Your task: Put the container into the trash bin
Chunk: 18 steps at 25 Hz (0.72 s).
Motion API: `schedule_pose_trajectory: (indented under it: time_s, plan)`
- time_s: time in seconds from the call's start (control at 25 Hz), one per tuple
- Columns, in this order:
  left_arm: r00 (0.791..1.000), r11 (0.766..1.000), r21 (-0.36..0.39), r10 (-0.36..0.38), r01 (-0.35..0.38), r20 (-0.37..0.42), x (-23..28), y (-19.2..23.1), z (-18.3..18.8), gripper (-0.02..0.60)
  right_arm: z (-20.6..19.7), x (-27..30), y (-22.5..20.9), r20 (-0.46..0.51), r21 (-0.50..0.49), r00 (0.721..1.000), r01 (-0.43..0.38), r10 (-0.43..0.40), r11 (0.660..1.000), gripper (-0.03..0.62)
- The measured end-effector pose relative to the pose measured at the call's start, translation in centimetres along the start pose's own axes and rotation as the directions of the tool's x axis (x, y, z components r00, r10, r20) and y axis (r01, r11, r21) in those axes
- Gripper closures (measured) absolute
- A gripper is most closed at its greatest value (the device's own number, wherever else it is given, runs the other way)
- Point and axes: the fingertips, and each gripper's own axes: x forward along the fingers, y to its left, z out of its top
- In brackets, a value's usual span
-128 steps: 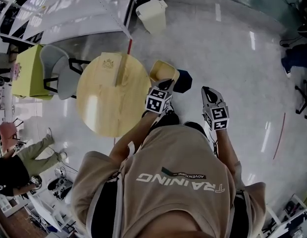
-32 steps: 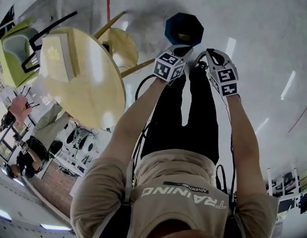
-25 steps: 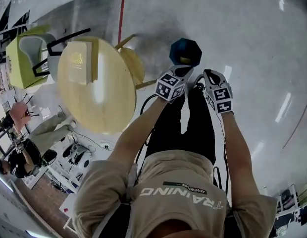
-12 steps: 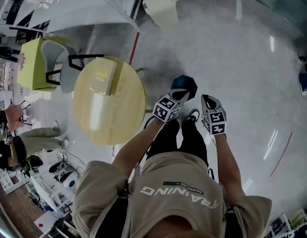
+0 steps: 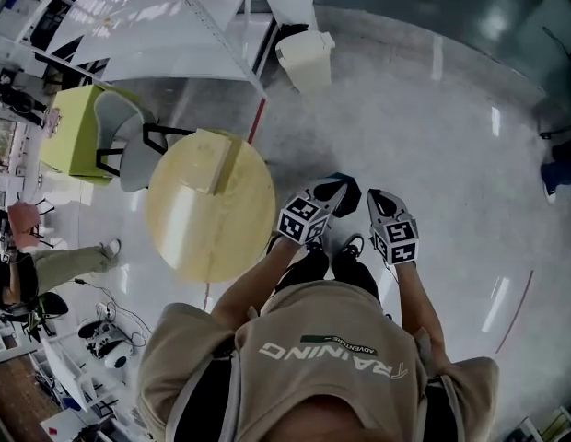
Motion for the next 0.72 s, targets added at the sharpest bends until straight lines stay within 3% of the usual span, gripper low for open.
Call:
schedule_pose_trajectory:
  time_s: [0.48,0.72]
  plan:
    - [0.990,0.979,0.183,0.064,-0.086,0.124,-5.0,-2.1,7.6,0.578,7.5,-5.2,2.1,0.148,-0.087,0.988,0.067,-0.053,0.994,0.597]
    - [0.949,0.952,0.168,0.212,-0.254,0.233,-8.6,-0.9,10.9,0.578,11.1,-8.1,3.2,0.233,-0.111,0.970,0.103,-0.074,0.989,0.597]
